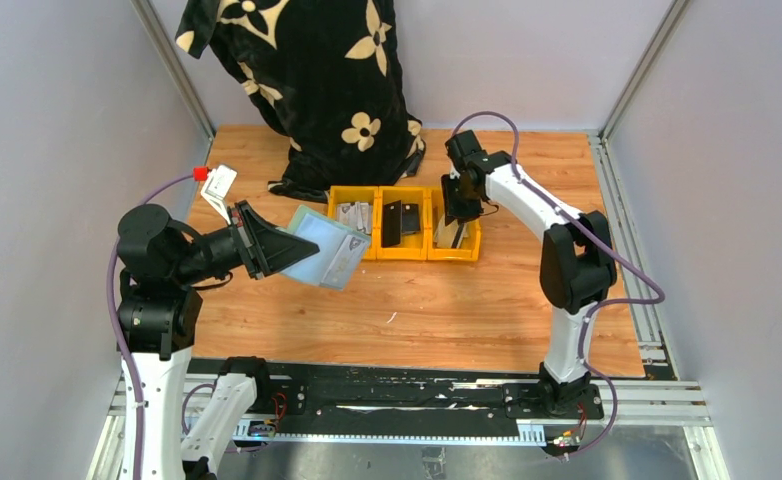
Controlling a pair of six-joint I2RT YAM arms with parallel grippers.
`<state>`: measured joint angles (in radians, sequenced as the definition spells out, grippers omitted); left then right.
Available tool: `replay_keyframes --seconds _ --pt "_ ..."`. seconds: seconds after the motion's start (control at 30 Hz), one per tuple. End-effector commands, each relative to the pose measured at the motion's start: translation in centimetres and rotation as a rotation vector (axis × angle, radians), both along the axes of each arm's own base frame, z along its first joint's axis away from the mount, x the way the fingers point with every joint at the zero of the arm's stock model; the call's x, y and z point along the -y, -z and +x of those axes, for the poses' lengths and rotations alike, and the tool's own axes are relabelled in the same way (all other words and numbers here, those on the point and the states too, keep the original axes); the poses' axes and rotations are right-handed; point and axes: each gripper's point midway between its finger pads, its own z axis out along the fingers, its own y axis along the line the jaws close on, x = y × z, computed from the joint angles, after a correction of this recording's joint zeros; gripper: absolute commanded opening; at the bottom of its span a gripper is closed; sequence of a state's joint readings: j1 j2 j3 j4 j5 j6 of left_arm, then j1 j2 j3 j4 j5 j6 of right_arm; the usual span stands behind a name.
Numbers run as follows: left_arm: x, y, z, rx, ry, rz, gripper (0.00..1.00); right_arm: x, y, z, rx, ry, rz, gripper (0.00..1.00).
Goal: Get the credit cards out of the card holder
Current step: Place the credit card in the storage box, then remove the credit card from the card holder.
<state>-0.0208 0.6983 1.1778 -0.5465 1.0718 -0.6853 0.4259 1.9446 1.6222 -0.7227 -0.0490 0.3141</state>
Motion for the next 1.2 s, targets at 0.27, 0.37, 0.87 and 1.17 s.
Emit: replay_keyframes --seconds 0.27,0.37,0.87,1.17 --pt "0.4 -0.9 -1.1 0.027 0.059 -0.028 0.00 -3.0 -18.2 -3.5 0.361 -0.156 0.384 0.65" --pt "0.5 -0.5 -1.4 0.020 0.084 -0.027 0.00 -7.7 -25.5 -9.3 0.465 -0.459 0.660 0.72" --pt "1.0 -0.2 -5.1 -0.031 0.297 -0.051 0.00 -17.6 -33.6 -27.4 0.502 -1.120 0.921 0.81" --pt "1.0 0.2 -6.6 -0.033 0.340 -0.047 0.00 -20.4 -32.5 -29.4 0.436 -1.182 0.911 0.75"
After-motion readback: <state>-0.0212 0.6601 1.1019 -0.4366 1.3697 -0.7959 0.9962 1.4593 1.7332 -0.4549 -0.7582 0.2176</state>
